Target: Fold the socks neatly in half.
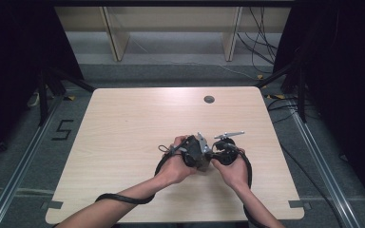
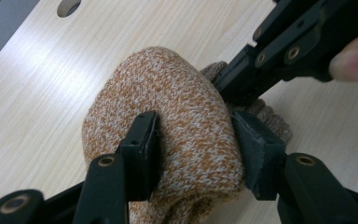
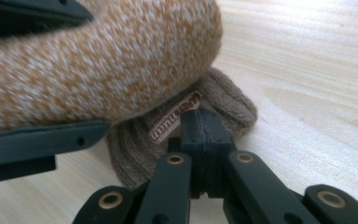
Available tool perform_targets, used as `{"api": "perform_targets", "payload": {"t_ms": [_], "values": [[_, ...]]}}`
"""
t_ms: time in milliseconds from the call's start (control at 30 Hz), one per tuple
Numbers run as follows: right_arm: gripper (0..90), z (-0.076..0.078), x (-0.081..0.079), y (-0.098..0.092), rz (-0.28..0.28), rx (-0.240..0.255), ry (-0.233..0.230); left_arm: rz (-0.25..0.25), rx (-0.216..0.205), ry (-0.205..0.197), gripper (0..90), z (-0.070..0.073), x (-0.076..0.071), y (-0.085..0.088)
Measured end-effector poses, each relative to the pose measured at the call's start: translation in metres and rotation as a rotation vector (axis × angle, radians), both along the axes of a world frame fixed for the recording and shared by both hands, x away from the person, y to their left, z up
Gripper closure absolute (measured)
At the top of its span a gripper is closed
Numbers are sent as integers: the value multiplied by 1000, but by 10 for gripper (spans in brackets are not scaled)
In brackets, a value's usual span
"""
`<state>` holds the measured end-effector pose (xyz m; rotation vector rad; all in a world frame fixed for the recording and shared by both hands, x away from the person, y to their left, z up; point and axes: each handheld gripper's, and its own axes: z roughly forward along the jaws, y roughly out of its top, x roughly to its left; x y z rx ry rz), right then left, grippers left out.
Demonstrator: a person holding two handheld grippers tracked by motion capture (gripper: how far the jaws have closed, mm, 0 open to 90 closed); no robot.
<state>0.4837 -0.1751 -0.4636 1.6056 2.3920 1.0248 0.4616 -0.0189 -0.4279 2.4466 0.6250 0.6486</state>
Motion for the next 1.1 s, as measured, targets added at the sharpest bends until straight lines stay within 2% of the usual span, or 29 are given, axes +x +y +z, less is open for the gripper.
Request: {"api": "perform_targets", "payload": {"t_ms": [133,200,233,267,300,333,367,400,467,500,533,600,633,667,933,967,1000,1033,1067,1100], "values": [[890,6,-3,-3,-7,-7,-35,-1,-1,-1,520,-1,0,0],[889,8,-4,-5,-8,-19,-43,-5,7,-4,520,-1,-1,-1],[890,8,-4,-6,-8,-24,-29,-6,2,-9,521,-1,-1,-1],[890,6,-3,-7,-4,-19,-58,-8,5,-3,521,-1,-1,-1],[890,6,-4,-7,-5,-36,-28,-12,8,-5,522,-2,-1,-2],[890,4,-3,-7,-4,-34,-23,-11,6,-9,522,-2,-2,-2],[890,2,-3,-6,-7,-31,-38,-12,2,-8,522,-3,-2,-3],[890,1,-2,-7,0,-45,-23,-17,-1,-12,521,-4,-2,-3],[890,0,-2,-7,-8,-32,-17,-19,-6,-12,518,-5,-3,-3],[890,-1,-2,-7,-6,-30,-33,-26,4,-6,516,-5,-3,-3],[890,-1,-1,-7,-9,-26,-36,-29,-3,-7,514,-5,-4,-4],[890,-1,-1,-9,-4,-45,-15,-32,-14,-1,508,-7,-5,-5],[890,-1,-2,-7,-12,-26,-17,-34,-26,-1,506,-8,-5,-6],[890,-2,-2,-7,-12,-25,-27,-37,-23,7,504,-8,-6,-6],[890,-2,-1,-9,-18,-21,-19,-49,-46,15,492,-11,-8,-9],[890,-2,-1,-10,-10,-30,-5,-49,-49,15,492,-11,-8,-9],[890,1,-4,-9,-31,-5,20,-51,-48,16,491,-11,-8,-9],[890,-2,-2,-10,-24,-5,-23,-54,-47,17,490,-11,-8,-9],[889,0,-2,-13,-11,-23,-21,-53,-51,19,488,-11,-8,-10],[888,1,-2,-14,-13,-20,-18,-51,-56,18,487,-12,-8,-10]]}}
